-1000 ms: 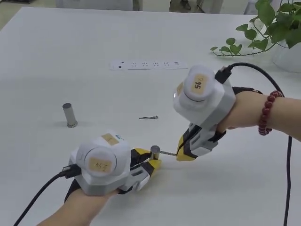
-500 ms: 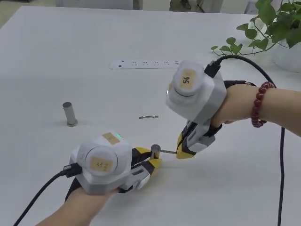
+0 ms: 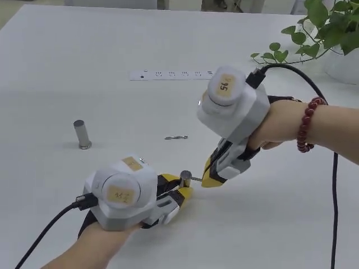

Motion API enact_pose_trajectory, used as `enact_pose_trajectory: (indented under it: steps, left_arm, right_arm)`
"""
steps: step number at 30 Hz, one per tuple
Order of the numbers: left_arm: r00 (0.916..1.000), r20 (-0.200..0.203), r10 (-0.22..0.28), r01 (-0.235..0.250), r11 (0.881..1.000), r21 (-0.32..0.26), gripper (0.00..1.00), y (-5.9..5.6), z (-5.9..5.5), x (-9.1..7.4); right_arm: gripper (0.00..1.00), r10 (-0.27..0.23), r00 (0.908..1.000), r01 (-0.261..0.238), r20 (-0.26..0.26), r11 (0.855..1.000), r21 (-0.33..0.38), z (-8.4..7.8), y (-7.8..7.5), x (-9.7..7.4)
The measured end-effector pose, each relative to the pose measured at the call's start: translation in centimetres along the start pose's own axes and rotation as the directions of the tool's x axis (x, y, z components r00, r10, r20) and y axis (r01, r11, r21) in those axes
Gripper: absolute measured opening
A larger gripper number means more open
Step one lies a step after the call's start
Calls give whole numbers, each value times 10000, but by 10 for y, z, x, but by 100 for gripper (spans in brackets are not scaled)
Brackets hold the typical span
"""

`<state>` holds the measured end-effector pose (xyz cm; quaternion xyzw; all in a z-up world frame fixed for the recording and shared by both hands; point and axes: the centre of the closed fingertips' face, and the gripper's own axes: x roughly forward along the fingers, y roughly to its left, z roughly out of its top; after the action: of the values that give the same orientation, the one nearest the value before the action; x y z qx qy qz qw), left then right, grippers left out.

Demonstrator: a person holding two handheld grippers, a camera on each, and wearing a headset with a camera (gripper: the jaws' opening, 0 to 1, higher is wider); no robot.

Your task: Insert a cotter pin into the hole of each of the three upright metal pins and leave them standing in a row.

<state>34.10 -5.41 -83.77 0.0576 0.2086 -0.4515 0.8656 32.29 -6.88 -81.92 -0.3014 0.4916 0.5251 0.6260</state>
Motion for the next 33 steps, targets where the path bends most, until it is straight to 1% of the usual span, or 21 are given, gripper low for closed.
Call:
enact_pose_trajectory:
  steps: [1, 4, 6, 17, 22, 23, 26, 29, 33]
  left_arm:
    - [10000, 1, 0, 0, 10000, -13, 11, 0, 0, 0]
    - [10000, -2, -10, 10, 10000, -37, 11, -1, 0, 0]
    - [10000, -3, -10, 10, 10000, -58, 11, -1, 0, 0]
    - [10000, 29, 43, -42, 9999, -105, 11, -1, 0, 0]
    - [10000, 31, 76, -75, 9999, -136, 11, -1, 0, 1]
    - [10000, 29, 83, -83, 9999, -143, 11, -1, 0, 1]
    - [9999, 29, 106, -106, 9998, -167, 11, -1, 0, 1]
    - [9999, 30, 140, -140, 9997, -196, 11, -1, 0, 1]
    - [9998, 36, 207, -206, 9995, -256, 11, 0, 0, 1]
  right_arm:
    - [3, -52, 10000, 51, -59, 9998, -183, 0, 1, 2]
    - [3, -42, 10000, 42, 17, 9998, -217, 4, 0, 3]
    - [3, -86, 10000, 85, -34, 9994, -325, 4, -1, 4]
    - [4, -156, 9998, 162, 158, 9993, -348, 9, -2, 6]
    - [5, -105, 9995, 110, 300, 9998, -190, 10, -4, 6]
    - [6, -63, 9992, 68, 390, 9999, -118, 11, -2, 6]
    - [12, -54, 9976, 45, 685, 9999, 137, 12, 0, 3]
    - [12, -117, 9969, 104, 781, 9998, 174, 9, 0, 1]
    - [13, -220, 9959, 185, 878, 9990, 403, 3, -2, -1]
